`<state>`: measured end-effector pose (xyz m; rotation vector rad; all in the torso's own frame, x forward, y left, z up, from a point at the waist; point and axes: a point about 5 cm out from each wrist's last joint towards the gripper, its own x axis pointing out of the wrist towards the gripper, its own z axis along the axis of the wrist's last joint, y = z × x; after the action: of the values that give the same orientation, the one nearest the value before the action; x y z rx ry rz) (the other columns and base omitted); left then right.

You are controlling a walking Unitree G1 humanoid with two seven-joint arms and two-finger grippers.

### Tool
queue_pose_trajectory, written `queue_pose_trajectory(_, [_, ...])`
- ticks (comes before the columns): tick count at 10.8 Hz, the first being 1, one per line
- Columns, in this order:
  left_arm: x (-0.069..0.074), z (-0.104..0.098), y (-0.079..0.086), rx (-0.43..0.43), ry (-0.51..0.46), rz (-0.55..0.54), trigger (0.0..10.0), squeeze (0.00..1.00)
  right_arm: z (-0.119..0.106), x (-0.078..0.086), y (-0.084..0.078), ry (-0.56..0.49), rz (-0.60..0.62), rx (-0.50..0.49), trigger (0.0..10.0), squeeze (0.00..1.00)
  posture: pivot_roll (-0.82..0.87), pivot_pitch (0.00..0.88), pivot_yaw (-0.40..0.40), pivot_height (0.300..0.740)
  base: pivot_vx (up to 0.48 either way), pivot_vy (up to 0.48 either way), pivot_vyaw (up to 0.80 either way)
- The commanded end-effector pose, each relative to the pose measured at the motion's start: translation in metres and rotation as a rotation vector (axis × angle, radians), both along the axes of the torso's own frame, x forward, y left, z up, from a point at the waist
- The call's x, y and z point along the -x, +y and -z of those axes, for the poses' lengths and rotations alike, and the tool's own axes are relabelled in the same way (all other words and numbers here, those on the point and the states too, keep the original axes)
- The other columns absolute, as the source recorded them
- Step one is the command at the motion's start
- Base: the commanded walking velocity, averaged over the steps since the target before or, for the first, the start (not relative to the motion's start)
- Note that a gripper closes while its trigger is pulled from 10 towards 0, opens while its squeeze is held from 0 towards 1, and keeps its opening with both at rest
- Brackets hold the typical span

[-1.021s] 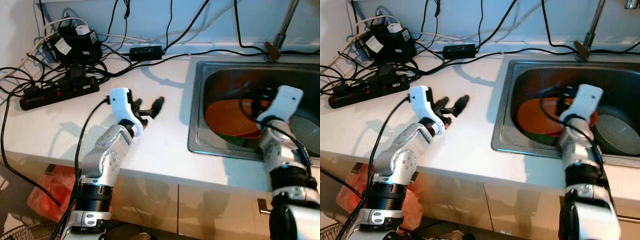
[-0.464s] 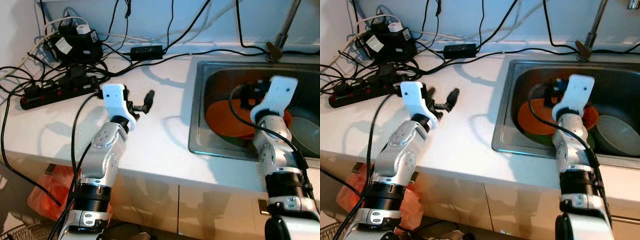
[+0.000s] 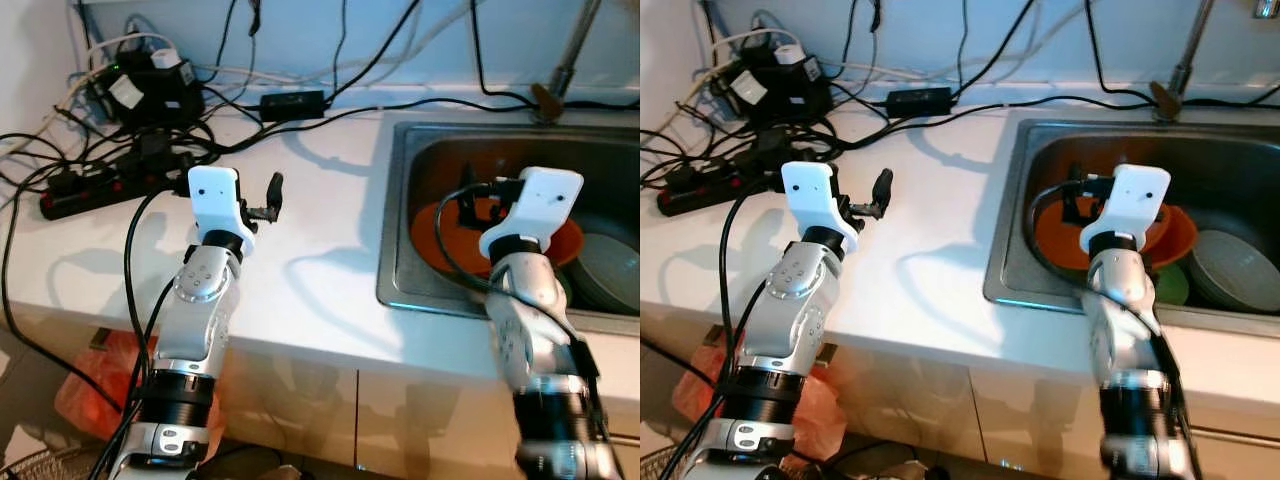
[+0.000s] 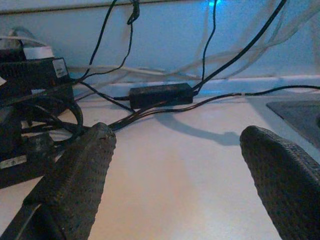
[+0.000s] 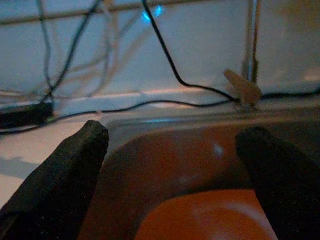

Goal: Kitchen organization

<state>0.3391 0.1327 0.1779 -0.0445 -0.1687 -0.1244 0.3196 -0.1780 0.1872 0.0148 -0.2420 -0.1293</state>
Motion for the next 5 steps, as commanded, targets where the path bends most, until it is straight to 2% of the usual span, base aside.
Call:
queue_pose_trajectory(1, [0.0009,0.0031,-0.0041,-0.002,0.008,0.025,10.0,0.00,-0.0038,0.0039,0.0052,-0.019,-0.005,0.012,10.0,0.00,0.08,0.023,0.127,0.740,0.000,0.000,0.00])
queue_pose_trajectory(5, [0.0017,0.0078,-0.0115,0.009,0.026,0.064,10.0,0.00,-0.0053,0.0105,0.0036,-0.029,0.029,0.002,10.0,0.00,0.07,0.013,0.136,0.740,0.000,0.000,0.00])
